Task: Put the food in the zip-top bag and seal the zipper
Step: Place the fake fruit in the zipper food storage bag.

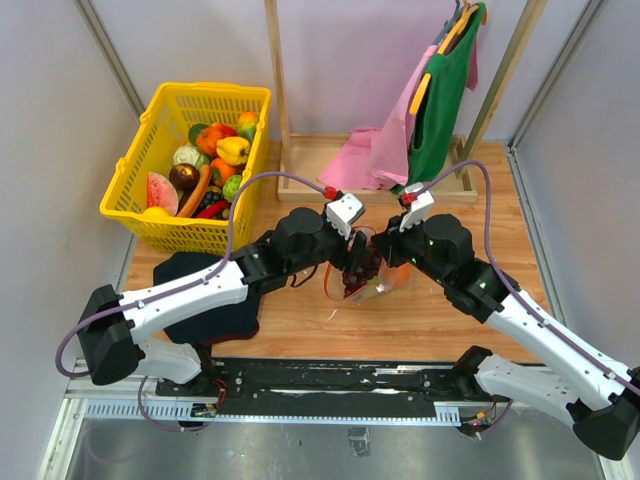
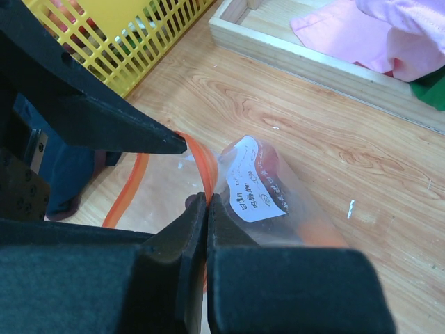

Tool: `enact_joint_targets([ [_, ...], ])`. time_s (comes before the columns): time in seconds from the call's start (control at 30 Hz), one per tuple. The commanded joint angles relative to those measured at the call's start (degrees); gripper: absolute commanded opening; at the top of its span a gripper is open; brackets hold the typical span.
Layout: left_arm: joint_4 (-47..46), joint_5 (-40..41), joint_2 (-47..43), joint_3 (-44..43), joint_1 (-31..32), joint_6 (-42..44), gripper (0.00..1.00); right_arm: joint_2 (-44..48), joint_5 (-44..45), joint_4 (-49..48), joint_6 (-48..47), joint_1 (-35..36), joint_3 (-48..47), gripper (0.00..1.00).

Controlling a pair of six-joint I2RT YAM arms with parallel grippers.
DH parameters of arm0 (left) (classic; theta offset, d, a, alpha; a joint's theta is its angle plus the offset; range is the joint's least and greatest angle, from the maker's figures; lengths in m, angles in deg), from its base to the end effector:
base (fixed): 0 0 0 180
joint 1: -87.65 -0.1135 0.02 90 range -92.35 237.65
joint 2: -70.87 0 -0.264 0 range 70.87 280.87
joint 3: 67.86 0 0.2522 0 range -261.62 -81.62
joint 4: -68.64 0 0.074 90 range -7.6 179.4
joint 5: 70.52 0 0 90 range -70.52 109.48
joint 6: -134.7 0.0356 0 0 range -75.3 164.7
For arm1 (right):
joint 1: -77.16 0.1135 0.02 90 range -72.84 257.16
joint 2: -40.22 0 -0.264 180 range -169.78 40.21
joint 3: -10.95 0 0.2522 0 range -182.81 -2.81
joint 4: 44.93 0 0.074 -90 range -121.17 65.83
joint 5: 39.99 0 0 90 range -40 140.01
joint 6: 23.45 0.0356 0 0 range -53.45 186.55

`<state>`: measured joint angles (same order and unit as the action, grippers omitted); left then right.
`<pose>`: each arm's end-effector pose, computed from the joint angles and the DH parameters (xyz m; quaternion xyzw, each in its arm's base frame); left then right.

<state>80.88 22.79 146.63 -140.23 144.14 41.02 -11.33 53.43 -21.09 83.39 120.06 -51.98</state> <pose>0.1741 -0.2593 0.3250 0.3385 0.7210 -0.2829 0.5343 0.1553 0.1414 0.3464 -0.1575 0.7635 0.2916 0.5544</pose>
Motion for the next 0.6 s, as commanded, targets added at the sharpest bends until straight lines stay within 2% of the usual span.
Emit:
enact_joint_targets([
  [0.0,0.5,0.9,0.1,-2.8,0.4,-1.9,0.67,0.4,0.3,-2.5,1.0,-1.3,0.4,0.01],
  [0.27,13.2,2.1,-1.7,-8.4,0.4,-8.0,0.69,0.1,0.6,-2.5,1.1,-1.3,0.3,0.01],
  [0.47,22.1,5.3,-4.6,-9.2,0.4,-13.8,0.83,-0.3,1.0,-2.5,1.2,-1.3,0.3,0.01],
  [0.57,27.1,8.8,-5.5,-8.9,0.5,-17.5,0.84,-0.5,1.0,-2.5,1.2,-1.4,0.2,0.01],
])
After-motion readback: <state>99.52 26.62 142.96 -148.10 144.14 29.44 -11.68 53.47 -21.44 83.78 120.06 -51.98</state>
